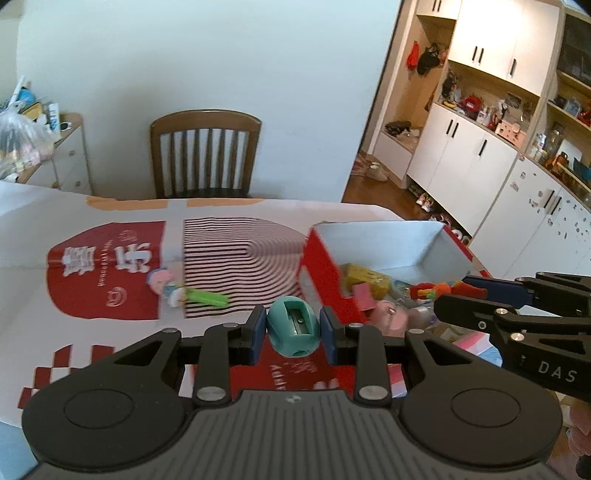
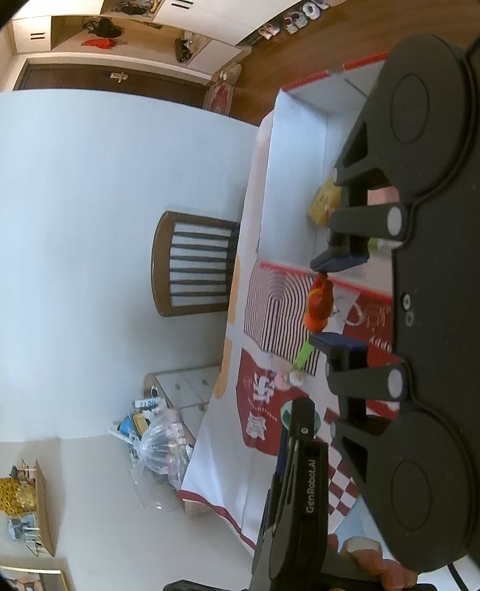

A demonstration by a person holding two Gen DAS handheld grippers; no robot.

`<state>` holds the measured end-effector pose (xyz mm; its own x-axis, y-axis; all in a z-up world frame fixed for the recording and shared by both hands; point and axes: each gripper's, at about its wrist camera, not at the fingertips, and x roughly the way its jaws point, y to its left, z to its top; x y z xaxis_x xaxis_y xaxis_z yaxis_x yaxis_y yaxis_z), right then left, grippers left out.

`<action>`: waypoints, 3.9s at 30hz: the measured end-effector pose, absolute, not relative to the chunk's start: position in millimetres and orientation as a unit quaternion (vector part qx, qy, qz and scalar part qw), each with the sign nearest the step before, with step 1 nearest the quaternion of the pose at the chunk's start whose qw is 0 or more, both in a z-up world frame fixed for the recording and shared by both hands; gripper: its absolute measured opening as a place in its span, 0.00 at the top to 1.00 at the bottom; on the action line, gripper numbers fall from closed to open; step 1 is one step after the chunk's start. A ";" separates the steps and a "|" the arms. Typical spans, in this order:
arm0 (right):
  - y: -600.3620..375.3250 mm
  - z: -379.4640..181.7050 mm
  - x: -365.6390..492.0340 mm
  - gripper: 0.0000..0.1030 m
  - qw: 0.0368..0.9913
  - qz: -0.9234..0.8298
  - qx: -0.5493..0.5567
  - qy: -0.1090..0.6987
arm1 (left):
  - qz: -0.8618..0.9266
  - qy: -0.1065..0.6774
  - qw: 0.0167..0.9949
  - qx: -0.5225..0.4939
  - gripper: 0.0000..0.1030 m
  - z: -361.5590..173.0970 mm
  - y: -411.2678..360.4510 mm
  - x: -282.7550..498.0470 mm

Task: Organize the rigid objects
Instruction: 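Carry the sharpener and orange figure with both tools over the box, then lower and release the orange figure and teal sharpener into the box, then withdraw both tools from the box back toward the cloth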

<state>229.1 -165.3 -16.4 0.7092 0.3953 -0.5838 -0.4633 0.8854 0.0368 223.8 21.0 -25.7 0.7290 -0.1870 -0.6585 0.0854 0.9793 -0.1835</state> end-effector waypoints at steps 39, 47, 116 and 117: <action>-314.3 -84.6 365.3 0.67 0.910 0.212 -0.064 0.349 | -0.070 0.464 0.883 0.004 0.70 -106.7 -162.6 361.7; -312.1 -106.2 385.2 0.67 0.891 0.227 -0.075 0.387 | -0.068 0.504 0.861 0.013 0.70 -131.5 -169.1 383.6; -278.6 -34.3 267.4 0.25 0.895 0.261 -0.053 0.358 | -0.065 0.354 0.932 -0.045 0.38 -27.9 -88.3 233.2; -273.1 -33.1 263.8 0.21 0.896 0.261 -0.053 0.355 | -0.062 0.354 0.932 -0.048 0.38 -28.2 -80.8 229.1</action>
<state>263.8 -273.1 -33.1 0.6123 0.4300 -0.6634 -0.5057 0.8581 0.0895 229.1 -80.8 -28.2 0.7410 -0.1506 -0.6544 0.0822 0.9875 -0.1342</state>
